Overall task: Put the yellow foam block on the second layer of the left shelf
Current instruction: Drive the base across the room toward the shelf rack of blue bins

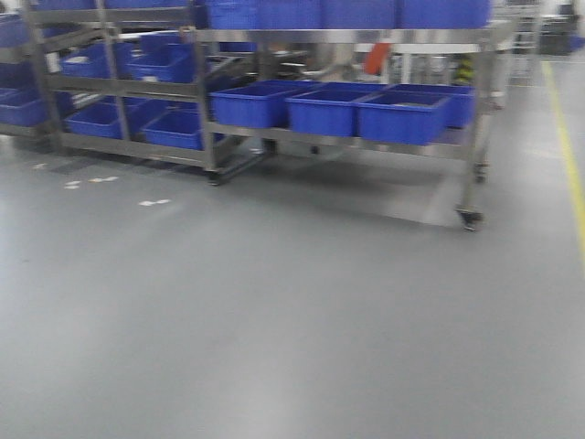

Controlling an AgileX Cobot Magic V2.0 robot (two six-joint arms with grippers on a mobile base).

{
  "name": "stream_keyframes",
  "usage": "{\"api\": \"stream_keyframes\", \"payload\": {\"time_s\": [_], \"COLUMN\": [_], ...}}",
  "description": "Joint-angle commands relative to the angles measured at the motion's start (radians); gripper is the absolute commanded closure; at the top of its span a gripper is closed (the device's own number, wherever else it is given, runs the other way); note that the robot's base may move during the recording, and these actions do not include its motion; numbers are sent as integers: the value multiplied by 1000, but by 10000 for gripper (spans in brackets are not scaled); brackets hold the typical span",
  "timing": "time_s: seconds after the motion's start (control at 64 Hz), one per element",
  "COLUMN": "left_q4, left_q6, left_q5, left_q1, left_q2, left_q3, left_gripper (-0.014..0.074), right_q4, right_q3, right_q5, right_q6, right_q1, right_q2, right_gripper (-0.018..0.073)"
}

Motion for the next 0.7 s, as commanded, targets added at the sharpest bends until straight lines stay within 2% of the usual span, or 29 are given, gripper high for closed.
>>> {"api": "stream_keyframes", "payload": {"time_s": [0.0, 0.688], "left_q4": [-7, -7], "left_q6": [-4, -4], "left_q5": [-86, -86], "left_q1": [2, 2], "left_q2": [-15, -15], "left_q3": [28, 28], "left_gripper": [460, 460], "right_q4": [-18, -18], "right_q3": [-25, -25], "right_q5": [-86, -86], "right_q6": [-7, -7], "right_q1": [-6, -6], "right_q2": [16, 16], "right_gripper": [292, 292]}}
